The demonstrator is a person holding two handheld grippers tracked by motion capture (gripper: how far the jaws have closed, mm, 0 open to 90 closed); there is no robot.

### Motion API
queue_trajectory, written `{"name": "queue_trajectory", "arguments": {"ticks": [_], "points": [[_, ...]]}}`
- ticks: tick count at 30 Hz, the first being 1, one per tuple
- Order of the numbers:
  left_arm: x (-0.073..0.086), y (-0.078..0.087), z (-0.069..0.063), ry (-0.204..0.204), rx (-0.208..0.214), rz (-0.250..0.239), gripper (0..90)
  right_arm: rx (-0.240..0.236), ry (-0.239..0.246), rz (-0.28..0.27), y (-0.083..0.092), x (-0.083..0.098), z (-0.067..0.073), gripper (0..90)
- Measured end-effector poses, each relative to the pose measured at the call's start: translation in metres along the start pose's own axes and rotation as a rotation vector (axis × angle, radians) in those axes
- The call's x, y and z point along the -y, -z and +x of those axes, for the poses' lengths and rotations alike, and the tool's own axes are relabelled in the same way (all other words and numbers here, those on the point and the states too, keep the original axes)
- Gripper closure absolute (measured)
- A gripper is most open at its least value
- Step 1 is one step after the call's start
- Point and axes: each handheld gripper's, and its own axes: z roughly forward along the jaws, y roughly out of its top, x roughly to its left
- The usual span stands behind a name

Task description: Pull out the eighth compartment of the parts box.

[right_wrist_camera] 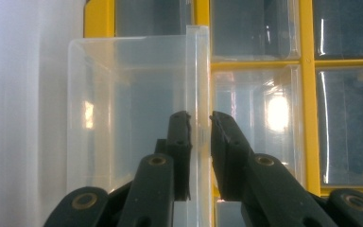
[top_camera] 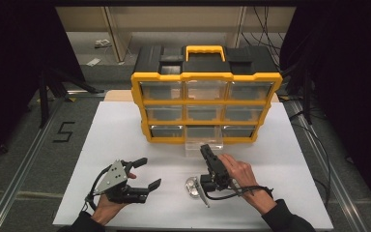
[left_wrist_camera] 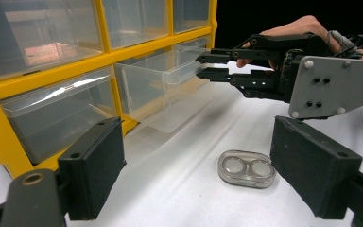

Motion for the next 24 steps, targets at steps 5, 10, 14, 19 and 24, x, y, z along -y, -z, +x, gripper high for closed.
{"name": "queue_trajectory", "arguments": {"ticks": [5, 10, 14, 19, 24], "points": [[0.0, 0.0, 0.0, -0.004, 0.001, 0.003, 18.0, -0.005, -0.002, -0.012, 0.004, 0.0, 0.0, 79.0], [0.0, 0.0, 0.0, -0.006, -0.001, 0.007, 18.1, -0.007, 0.008, -0.024, 0.007, 0.0, -0.001, 79.0], [0.0, 0.0, 0.0, -0.007, -0.001, 0.011, 18.1, -0.014, 0.006, -0.027, 0.011, -0.001, -0.001, 78.9], [0.0, 0.0, 0.0, -0.009, -0.002, 0.012, 18.1, -0.019, 0.008, -0.03, 0.012, -0.002, 0.001, 78.8], [0.0, 0.0, 0.0, -0.009, -0.002, 0.013, 18.2, -0.029, 0.017, -0.034, 0.013, -0.002, 0.001, 78.4]]}}
